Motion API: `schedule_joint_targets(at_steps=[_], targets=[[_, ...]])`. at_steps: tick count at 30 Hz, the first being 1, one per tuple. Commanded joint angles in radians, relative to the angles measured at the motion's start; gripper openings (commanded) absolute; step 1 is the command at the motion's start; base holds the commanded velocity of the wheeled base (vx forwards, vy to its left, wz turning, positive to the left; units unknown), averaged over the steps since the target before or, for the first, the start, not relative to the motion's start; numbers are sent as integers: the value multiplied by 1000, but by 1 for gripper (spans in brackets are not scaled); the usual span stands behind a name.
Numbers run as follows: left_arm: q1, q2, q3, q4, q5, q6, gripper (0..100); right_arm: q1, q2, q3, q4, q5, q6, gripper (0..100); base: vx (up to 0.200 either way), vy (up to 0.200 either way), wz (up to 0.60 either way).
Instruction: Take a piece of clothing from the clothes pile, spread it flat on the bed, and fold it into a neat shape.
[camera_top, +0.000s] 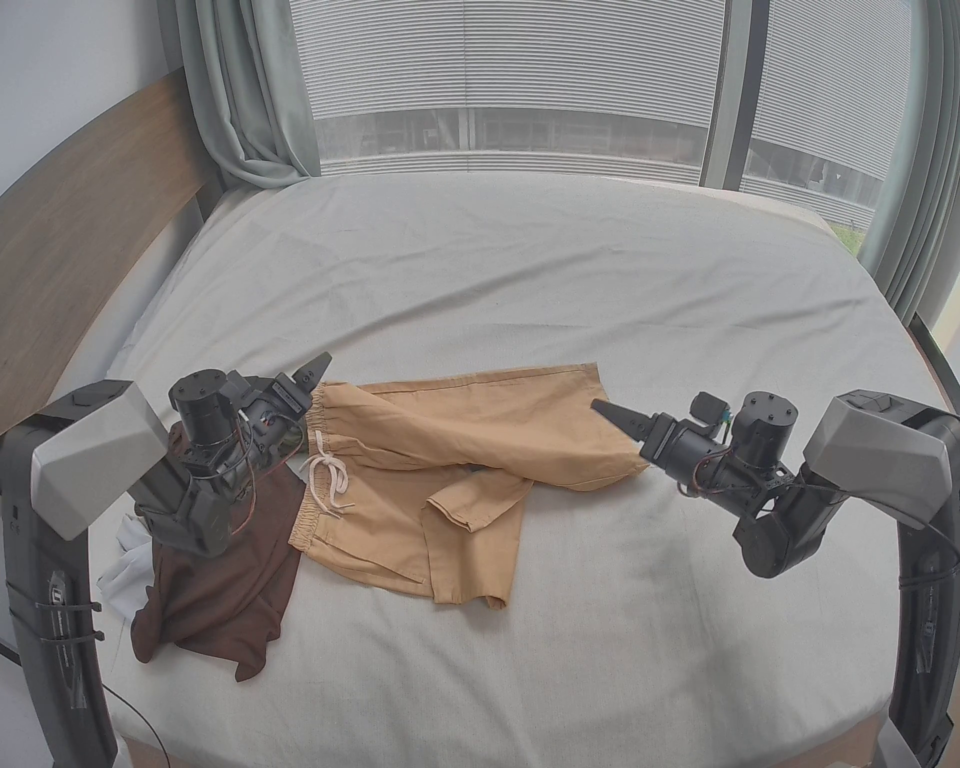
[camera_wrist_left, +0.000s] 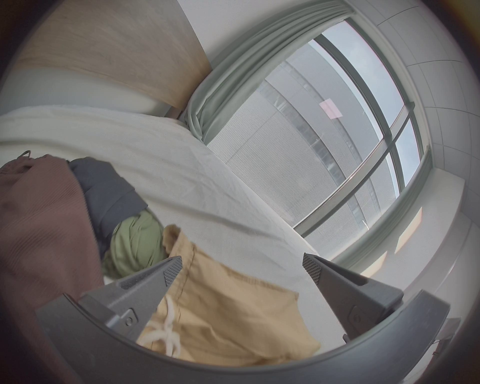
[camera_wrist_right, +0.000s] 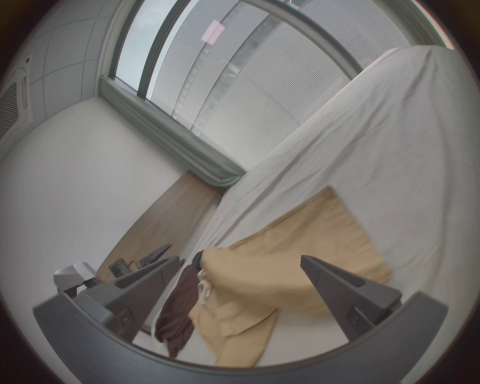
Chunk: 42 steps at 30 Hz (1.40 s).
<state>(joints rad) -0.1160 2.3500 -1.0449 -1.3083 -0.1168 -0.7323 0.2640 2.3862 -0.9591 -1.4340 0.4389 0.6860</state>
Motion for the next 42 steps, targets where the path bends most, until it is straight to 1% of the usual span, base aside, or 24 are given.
schedule_joint_targets(at_steps=[1,5,7,8,10,14,21,23,25,28,31,38,42], targets=[[-2,-163,241,-58,-84,22,100,158,-90,117,-8,0,-3,100,0,0,0],[-2,-193,362,-131,-107,27,100,201,-74,109,6,0,-3,100,0,0,0],[-2,-198,385,-147,-109,27,100,207,-67,108,14,0,-3,100,0,0,0],[1,-202,431,-183,-119,27,100,225,-59,106,27,-9,-5,100,0,0,0],[6,-199,454,-198,-129,51,100,244,-53,94,41,-29,-5,100,0,0,0],[9,-195,470,-200,-129,116,100,274,-27,69,72,-68,-5,100,0,0,0],[4,-192,488,-197,-129,180,100,330,-25,59,170,-124,-11,100,0,0,0],[6,-192,488,-197,-129,188,100,337,-24,48,190,-138,-16,100,0,0,0],[7,-193,488,-197,-129,195,100,348,-2,10,233,-175,-22,100,0,0,0],[7,-193,485,-197,-129,194,100,356,41,-35,239,-210,-22,100,0,0,0],[7,-189,483,-195,-129,195,100,371,77,-55,239,-226,-20,100,0,0,0],[7,-186,485,-195,-127,194,100,380,131,-89,241,-236,-9,100,0,0,0],[7,-181,485,-197,-127,195,100,391,133,-101,259,-236,30,100,0,0,0]])
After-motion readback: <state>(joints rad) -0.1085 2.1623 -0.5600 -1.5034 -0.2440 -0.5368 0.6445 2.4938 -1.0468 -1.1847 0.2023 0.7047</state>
